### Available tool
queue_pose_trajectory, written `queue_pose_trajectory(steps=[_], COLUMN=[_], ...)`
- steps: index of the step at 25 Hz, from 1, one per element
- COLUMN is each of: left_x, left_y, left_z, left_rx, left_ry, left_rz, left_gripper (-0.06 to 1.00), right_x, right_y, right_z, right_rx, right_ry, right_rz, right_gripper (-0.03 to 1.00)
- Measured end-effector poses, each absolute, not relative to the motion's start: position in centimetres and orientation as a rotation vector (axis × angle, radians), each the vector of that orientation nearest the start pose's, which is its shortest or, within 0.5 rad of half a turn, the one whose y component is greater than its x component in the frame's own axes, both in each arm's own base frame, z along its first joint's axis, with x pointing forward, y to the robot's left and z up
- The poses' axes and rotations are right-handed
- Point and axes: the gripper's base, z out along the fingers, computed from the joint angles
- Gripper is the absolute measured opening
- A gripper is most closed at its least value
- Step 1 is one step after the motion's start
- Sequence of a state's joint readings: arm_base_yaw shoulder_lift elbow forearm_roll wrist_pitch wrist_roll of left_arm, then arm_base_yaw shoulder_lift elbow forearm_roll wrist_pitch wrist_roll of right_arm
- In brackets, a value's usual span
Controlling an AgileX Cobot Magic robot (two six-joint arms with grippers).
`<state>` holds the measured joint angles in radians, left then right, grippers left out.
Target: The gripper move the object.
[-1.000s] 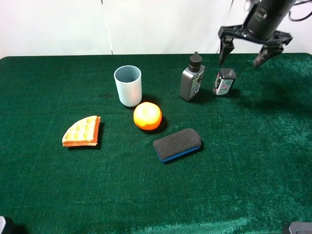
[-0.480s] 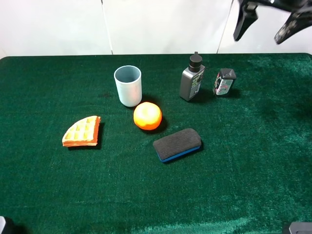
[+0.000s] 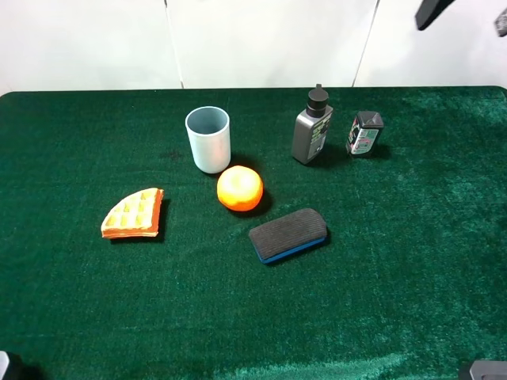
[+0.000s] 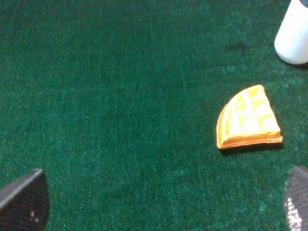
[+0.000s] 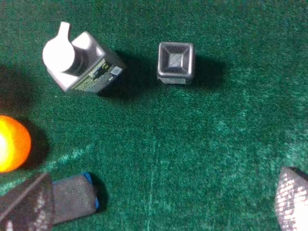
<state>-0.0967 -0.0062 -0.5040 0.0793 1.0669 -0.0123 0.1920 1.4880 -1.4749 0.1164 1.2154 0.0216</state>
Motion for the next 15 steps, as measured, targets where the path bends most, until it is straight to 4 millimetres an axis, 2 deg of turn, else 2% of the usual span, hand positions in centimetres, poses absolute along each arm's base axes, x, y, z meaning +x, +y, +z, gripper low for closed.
queue_pose_trajectory(steps=[8,14,15], left_x=[-0.6,-0.6,-0.6], left_y=[0.7,0.7,0.7], left_z=[27.8,27.8,27.8], left_rx=[0.082,0.082,0.082], left_ry=[2.036,2.036,2.036], left_rz=[0.026,0.026,0.026], left_gripper=[0.99,0.99,0.99], right_x=[22.6,17.6,17.6], right_y=[5.4,4.4,4.4], right_z=[40.0,40.4,40.4], right_rx=[-0.209,-0.209,-0.209], right_ry=[2.576,2.507,2.507], right_rz=[0.227,0.231,0.231], right_gripper=[0.7,0.7,0.7])
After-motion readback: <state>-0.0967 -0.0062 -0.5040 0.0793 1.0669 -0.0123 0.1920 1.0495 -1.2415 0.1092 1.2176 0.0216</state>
